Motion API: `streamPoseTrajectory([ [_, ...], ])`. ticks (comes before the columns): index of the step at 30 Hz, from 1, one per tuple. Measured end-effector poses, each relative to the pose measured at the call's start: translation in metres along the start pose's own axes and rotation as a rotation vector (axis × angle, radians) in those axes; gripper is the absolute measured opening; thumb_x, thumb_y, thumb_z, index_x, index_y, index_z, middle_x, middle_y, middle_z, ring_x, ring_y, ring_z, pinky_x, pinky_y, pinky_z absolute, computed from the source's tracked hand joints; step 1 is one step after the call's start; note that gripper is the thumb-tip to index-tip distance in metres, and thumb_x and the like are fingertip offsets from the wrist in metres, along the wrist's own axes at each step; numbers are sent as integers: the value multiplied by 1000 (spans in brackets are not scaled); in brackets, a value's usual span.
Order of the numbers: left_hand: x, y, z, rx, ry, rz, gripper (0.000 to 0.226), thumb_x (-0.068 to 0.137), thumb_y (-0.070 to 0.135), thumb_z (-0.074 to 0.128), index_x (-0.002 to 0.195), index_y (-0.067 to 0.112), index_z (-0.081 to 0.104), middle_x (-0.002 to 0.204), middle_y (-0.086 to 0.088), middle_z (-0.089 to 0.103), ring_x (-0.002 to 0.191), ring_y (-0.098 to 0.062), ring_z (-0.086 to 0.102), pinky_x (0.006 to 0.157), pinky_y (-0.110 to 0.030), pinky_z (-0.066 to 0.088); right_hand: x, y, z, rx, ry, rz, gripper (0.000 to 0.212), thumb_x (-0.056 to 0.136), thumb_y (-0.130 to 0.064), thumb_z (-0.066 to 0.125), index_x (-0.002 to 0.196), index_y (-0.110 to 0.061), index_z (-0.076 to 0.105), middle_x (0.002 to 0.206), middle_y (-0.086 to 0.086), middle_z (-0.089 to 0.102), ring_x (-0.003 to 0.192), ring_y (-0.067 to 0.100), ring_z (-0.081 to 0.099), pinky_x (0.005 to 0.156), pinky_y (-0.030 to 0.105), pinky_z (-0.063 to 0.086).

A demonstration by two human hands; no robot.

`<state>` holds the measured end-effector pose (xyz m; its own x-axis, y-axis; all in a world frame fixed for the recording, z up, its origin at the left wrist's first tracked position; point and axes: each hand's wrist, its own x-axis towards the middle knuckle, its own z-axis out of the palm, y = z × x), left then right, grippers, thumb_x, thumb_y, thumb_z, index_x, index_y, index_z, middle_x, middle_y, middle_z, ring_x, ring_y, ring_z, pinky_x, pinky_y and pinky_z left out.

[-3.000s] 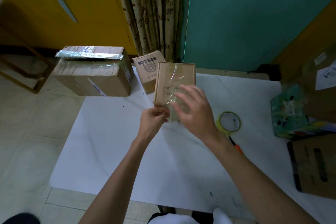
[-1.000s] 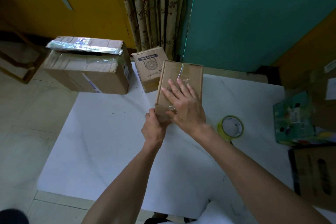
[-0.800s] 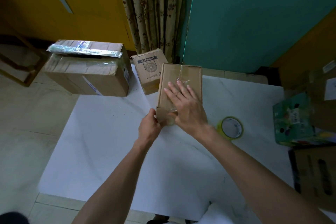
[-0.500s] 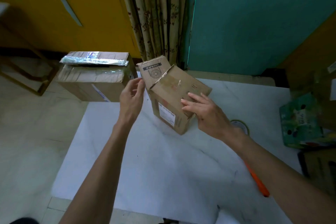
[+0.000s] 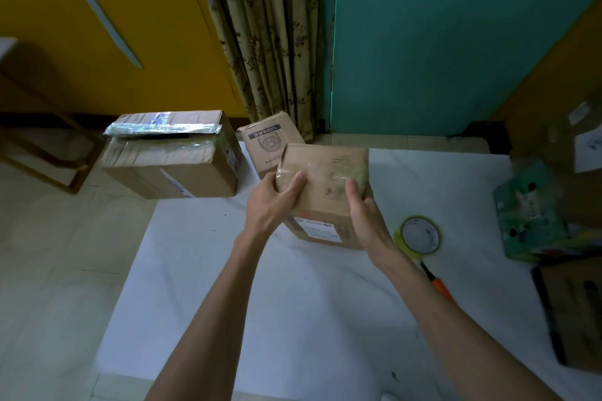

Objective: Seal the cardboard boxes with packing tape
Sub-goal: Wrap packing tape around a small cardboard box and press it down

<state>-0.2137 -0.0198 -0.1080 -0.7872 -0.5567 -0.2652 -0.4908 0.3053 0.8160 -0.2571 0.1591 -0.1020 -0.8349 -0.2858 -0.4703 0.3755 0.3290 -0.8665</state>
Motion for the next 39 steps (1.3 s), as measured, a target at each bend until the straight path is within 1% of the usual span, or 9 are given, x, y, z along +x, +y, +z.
streamPoseTrajectory([
  [5,-13,-30,3,-408,-47,-147,37,97,57,56,109,25,71,104,-3,73,93,-20,70,77,-45,60,-25,-22,-2,-648,99,-332,61,104,-53,15,154,-22,31,159,2,30,138,23,27,112,35,18],
  [12,-30,-92,15,-405,29,-355,38,107,42,45,114,14,69,106,-9,70,100,-32,68,77,-41,56,-4,39,23,-775,151,-482,46,96,-50,52,137,-29,57,140,3,48,121,25,37,103,48,39],
  [16,-41,-87,7,-417,20,-378,43,106,51,39,101,23,72,102,-2,72,94,-17,66,82,-39,54,0,64,28,-975,228,-484,62,86,-62,60,136,-25,58,148,10,46,133,32,37,108,53,36],
  [19,-40,-65,8,-405,36,-212,43,97,60,49,126,31,61,120,3,67,105,-8,62,86,-35,54,1,59,25,-994,339,-433,91,75,-74,61,146,-19,44,154,15,37,138,37,33,108,54,34],
  [23,-41,-46,25,-75,54,-71,104,62,77,79,145,36,32,136,7,54,119,-15,57,97,-44,55,13,43,8,-903,289,-80,138,57,-93,55,156,-17,-4,164,20,-3,148,43,11,114,60,22],
  [26,-47,-46,38,182,86,-85,137,57,80,79,159,29,4,155,-1,34,136,-24,45,103,-49,48,18,40,3,-765,231,39,146,55,-87,66,155,-12,-10,158,22,19,136,40,38,96,47,47],
  [31,-46,-52,41,190,136,-94,125,72,67,79,161,24,2,156,-2,38,135,-27,49,103,-48,48,21,47,2,-763,299,-23,118,74,-72,68,155,-7,12,148,15,42,126,35,52,84,40,49],
  [36,-51,-67,38,23,209,-61,80,89,48,72,153,21,33,136,-1,62,116,-21,62,97,-41,55,24,63,-6,-707,389,-165,55,96,-51,52,134,-12,49,127,13,63,109,34,61,78,38,46],
  [39,-52,-64,36,10,206,-54,61,97,38,65,149,20,39,132,-4,63,107,-18,60,93,-36,53,25,62,-9,-711,375,-181,47,100,-47,46,129,-10,51,122,14,65,106,34,62,76,37,45],
])
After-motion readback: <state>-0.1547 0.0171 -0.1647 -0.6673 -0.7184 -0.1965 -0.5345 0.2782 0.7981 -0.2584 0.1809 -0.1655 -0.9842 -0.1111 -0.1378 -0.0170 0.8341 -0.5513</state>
